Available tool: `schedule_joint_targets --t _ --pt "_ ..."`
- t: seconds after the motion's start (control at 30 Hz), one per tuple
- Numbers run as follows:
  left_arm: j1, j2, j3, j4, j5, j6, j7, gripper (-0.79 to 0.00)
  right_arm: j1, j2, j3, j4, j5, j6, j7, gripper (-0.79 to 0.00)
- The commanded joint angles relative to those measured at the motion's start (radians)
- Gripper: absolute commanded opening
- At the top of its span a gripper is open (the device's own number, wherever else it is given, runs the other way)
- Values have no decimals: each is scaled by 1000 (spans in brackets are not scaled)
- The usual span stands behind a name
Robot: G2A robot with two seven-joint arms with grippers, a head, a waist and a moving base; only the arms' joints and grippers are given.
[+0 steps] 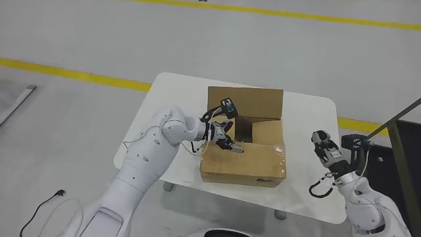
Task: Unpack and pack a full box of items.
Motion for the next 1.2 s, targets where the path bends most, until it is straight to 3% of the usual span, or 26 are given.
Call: schedule_joint_targets --t 0.0,0.27,0.43,0.57,0.87,1.17 --pt "1 0 -1 -1 2 -1 2 0 -2 0 -3 -4 -4 3 -2 -785" --pt "1 0 -1 -1 2 -1 2 0 -15 -1 -10 -10 -18 14 -11 -785" --pt "17 0 15 -15 13 68 16 0 -15 -3 -18 1 11 10 -34 -785" --pt "-15 -7 37 34 -42 142 -47 0 -13 -3 -24 29 -7 8 -50 -785" --pt "-79 -20 85 152 -134 131 -157 0 -23 -6 -43 61 -3 14 -69 -785" --pt "-124 -32 154 194 -205 128 -193 0 -22 -11 -75 134 12 6 -75 -785"
